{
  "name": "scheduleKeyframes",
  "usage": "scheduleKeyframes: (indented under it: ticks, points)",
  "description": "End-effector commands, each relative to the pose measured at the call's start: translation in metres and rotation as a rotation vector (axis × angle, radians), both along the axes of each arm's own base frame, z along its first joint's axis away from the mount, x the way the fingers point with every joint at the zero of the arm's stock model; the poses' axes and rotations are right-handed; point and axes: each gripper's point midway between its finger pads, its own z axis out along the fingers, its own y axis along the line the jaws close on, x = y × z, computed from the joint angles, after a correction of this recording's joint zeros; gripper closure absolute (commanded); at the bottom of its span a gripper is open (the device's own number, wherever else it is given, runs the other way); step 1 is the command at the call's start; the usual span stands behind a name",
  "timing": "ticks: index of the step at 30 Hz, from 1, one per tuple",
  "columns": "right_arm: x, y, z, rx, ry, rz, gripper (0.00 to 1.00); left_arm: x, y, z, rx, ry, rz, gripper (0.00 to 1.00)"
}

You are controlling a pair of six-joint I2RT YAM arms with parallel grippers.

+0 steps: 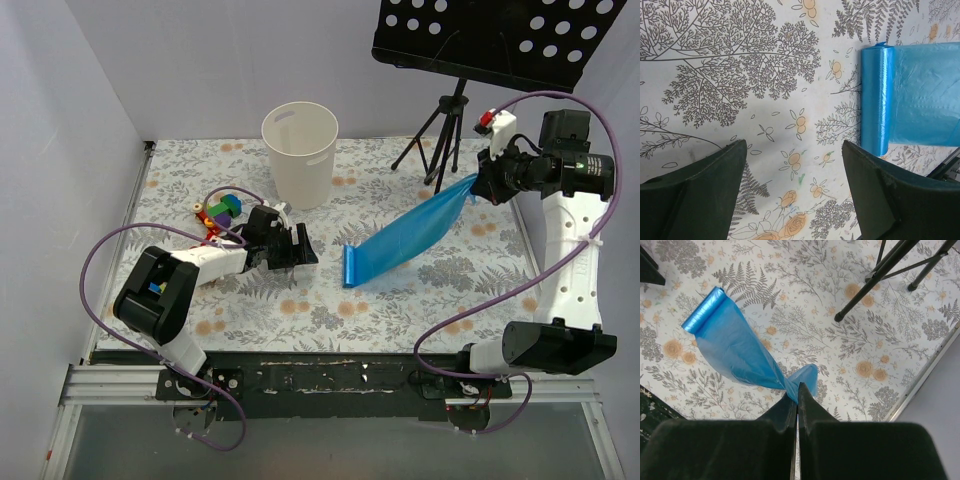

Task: Put the trash bags into the trash bin
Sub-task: Unfold the trash bag at the center of the board.

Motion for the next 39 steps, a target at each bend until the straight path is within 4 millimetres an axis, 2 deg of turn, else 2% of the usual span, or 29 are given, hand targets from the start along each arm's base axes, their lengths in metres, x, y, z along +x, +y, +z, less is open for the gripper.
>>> scheduleKeyframes:
  ticks: [1, 10, 18, 19, 27, 33, 39]
  points:
    - [-0.007, 0.013, 0.025, 0.052, -0.042, 0.037, 0.99, -0.012, 0.003, -0.005, 0.001, 0.031, -0.033, 0.23]
    - [-0.009, 0.017, 0.066, 0.066, -0.171, 0.039, 0.99, -0.010, -0.009, 0.000, -0.060, 0.028, -0.065, 0.22]
    - [-0.010, 0.012, 0.073, 0.049, -0.207, -0.007, 0.99, -0.007, -0.022, -0.001, -0.088, 0.062, -0.073, 0.23]
    - [-0.012, 0.011, 0.073, 0.042, -0.211, -0.010, 0.99, 0.000, -0.026, 0.001, -0.101, 0.040, -0.070, 0.23]
    - [-0.013, -0.004, 0.067, -0.015, -0.217, -0.089, 0.99, 0.007, -0.039, -0.009, -0.053, 0.040, -0.064, 0.25]
    - [-0.011, -0.008, 0.099, -0.018, -0.320, -0.129, 0.99, 0.011, -0.039, -0.020, -0.011, 0.058, -0.049, 0.25]
    - [-0.013, -0.008, 0.106, -0.018, -0.338, -0.133, 0.99, 0.011, -0.042, -0.022, -0.014, 0.067, -0.053, 0.25]
